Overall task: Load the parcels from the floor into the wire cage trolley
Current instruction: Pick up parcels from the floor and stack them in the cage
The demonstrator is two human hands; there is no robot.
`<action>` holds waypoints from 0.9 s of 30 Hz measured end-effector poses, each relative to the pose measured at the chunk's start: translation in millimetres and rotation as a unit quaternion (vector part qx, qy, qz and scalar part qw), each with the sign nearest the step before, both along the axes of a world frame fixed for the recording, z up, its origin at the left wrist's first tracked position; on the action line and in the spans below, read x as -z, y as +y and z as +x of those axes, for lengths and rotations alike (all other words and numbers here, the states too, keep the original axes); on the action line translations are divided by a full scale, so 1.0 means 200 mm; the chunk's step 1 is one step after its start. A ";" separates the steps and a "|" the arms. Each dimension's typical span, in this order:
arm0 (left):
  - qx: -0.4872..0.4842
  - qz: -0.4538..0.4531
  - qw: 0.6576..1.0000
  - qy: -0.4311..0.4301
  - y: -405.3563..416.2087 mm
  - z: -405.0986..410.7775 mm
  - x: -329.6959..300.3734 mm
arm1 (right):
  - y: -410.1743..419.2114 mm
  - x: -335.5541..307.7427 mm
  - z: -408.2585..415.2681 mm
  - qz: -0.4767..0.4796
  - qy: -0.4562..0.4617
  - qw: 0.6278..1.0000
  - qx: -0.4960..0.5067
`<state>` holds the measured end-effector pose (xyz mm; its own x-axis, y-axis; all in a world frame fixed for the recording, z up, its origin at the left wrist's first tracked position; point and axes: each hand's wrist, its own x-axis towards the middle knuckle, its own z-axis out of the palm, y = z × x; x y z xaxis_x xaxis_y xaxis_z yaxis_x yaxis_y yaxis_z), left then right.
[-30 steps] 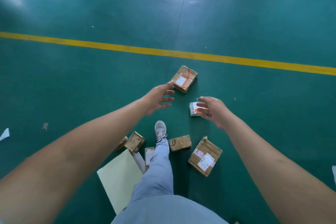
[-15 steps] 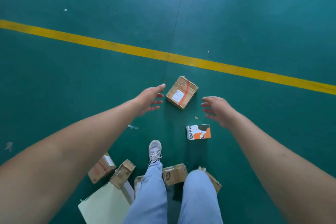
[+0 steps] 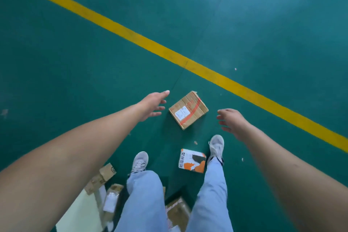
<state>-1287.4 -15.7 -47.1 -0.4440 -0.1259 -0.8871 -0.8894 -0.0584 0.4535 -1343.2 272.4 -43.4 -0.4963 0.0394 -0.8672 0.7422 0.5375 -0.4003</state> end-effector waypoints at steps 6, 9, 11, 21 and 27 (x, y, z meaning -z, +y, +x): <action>-0.042 -0.009 0.998 -0.044 0.24 -0.30 0.46 | 0.08 0.49 -0.49 0.002 -0.021 0.992 -0.127; -0.058 0.007 0.996 -0.070 0.30 -0.36 0.81 | 0.07 0.85 -0.60 0.013 -0.052 0.985 -0.161; -0.069 0.010 0.994 -0.082 0.31 -0.39 1.09 | 0.05 1.14 -0.65 0.022 -0.067 0.980 -0.184; -0.164 0.035 0.969 -0.183 0.35 -0.21 2.35 | -0.09 2.33 -0.74 0.101 -0.039 0.945 -0.310; -0.213 0.065 0.953 -0.208 0.50 -0.13 2.79 | -0.08 2.75 -0.76 0.152 -0.015 0.936 -0.318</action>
